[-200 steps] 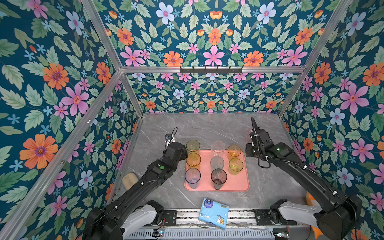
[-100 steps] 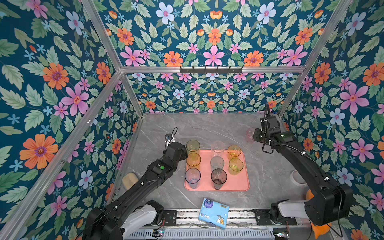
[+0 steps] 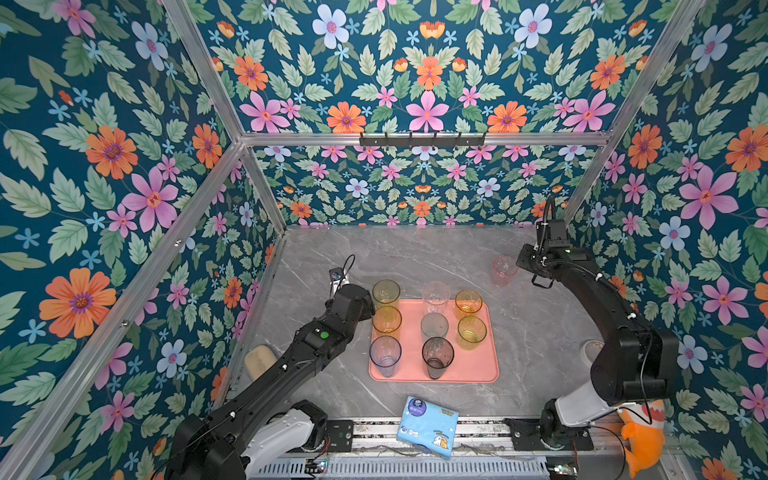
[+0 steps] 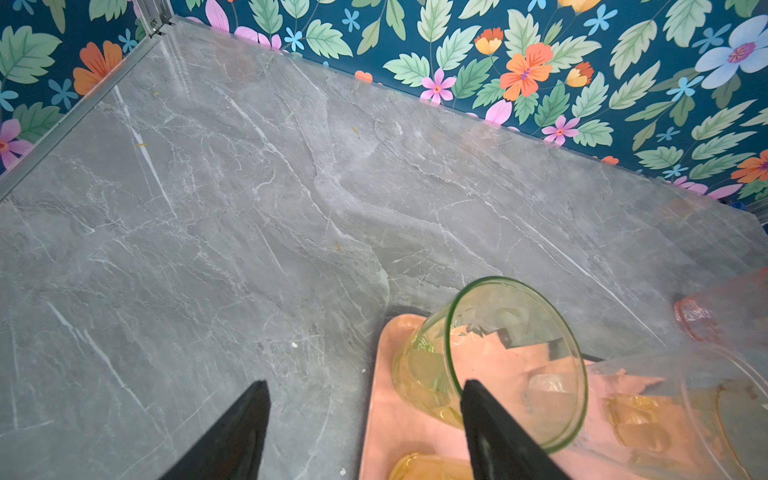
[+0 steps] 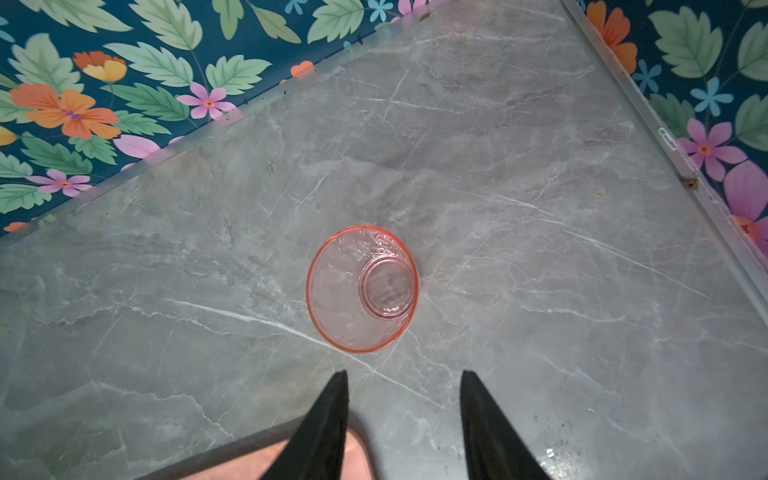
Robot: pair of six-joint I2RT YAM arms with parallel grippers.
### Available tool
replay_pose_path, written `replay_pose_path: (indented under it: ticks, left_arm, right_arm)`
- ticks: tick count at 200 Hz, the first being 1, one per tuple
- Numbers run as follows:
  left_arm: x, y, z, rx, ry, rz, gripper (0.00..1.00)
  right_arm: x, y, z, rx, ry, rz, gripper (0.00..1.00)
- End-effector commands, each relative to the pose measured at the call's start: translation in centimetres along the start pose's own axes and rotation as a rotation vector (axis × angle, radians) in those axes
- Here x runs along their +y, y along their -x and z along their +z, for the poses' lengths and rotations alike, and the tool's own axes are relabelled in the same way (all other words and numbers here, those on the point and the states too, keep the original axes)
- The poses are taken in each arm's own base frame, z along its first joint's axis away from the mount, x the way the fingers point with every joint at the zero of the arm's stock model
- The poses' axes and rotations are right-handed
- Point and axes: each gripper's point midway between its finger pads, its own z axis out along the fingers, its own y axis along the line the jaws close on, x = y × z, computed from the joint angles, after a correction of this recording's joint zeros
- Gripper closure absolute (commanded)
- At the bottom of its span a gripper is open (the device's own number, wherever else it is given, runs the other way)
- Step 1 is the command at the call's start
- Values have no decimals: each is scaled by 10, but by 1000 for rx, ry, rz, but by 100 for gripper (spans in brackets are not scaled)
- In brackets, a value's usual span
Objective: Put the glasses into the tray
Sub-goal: 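Open the right gripper, raise it and move toward the pink cup, then lower the open right gripper around the pink cup's rim and close it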
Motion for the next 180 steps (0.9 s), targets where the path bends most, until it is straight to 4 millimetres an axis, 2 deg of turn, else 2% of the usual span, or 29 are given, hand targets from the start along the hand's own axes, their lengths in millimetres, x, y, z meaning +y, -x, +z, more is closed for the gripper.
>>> replay_pose_path:
  ticks: [1,13,16,20,76,180]
  left_arm:
    - [2,3,-2,-7,11,3,25]
    - [2,4,-2,-8,13,4,25]
    - [2,4,-2,-8,15,5,25]
    - [2,4,-2,-8,15,5,25]
    - [4,5,-2,-15,26,13,25]
    - [5,7,-3,-18,33,22,24]
  right_arm:
    - [1,5,13,14,21,29,55]
    - [0,7,16,18,23,41,54]
    - [-3,1,28,47,11,42,54]
    - [-4,0,32,55,8,46,55]
    - [-5,-4,59,107,-10,48,55]
    - [-5,-7,79,149,-18,50,54]
